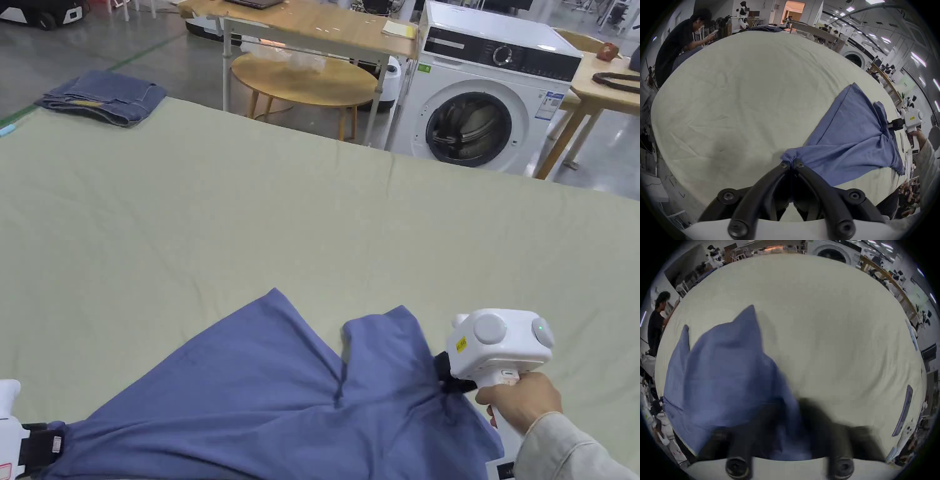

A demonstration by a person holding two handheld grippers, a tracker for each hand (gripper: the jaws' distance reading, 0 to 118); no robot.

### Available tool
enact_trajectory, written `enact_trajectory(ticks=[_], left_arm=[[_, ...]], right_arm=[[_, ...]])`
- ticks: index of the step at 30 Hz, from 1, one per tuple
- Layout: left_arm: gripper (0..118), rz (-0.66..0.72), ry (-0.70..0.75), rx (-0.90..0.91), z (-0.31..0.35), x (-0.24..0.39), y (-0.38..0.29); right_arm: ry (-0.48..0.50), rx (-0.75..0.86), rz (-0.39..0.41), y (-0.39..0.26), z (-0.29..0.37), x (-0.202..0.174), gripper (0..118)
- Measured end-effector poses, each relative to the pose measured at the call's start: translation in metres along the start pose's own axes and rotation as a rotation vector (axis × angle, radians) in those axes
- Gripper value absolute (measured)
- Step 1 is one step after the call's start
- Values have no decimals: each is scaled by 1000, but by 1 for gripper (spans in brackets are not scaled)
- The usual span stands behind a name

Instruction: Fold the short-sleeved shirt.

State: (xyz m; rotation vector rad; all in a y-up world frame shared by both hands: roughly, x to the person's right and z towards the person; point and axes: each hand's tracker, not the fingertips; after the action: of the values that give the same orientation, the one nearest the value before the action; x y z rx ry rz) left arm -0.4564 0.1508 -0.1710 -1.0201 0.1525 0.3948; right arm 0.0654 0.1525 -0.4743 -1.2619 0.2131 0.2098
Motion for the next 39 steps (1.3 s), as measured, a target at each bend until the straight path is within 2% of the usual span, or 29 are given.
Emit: enact_trajectory(ticks=[1,2,3,5,10,12,15,18,21,27,30,33,37,39], left_arm=[[0,0,-6,1,2,1,2],[0,-9,-6,4,3,2,2],[0,-23,-3,10,5,4,4],[0,-30,-9,29,15,7,12],[0,-80,-28,111,50,19,48],[0,-88,-45,147,69,25,70],[0,-117,-76,211,94,46,107],[0,-178,-90,286,122,75,150],[0,-229,-96,345,148,109,200],[0,-298,-44,421,167,166,301],[0,-278,-38,457,171,187,359],[0,-261,-49,488,180,211,415],[0,-262,-48,556,195,253,468],[0,-276,-42,563,207,283,472]], right_arm=[[1,3,-7,8,4,1,0],[9,-22,37,10,11,-3,0],[35,-3,44,10,21,-5,0],[43,70,20,6,38,1,0],[86,245,57,16,108,10,0],[64,322,100,21,146,14,0],[7,455,109,14,204,16,0],[-28,541,86,27,248,31,0],[-59,633,30,42,292,50,0],[-142,758,-50,85,363,87,0],[-226,814,-61,110,392,100,0],[-254,831,-92,144,410,117,0],[-303,881,-156,189,433,141,0],[-315,890,-173,215,444,152,0]])
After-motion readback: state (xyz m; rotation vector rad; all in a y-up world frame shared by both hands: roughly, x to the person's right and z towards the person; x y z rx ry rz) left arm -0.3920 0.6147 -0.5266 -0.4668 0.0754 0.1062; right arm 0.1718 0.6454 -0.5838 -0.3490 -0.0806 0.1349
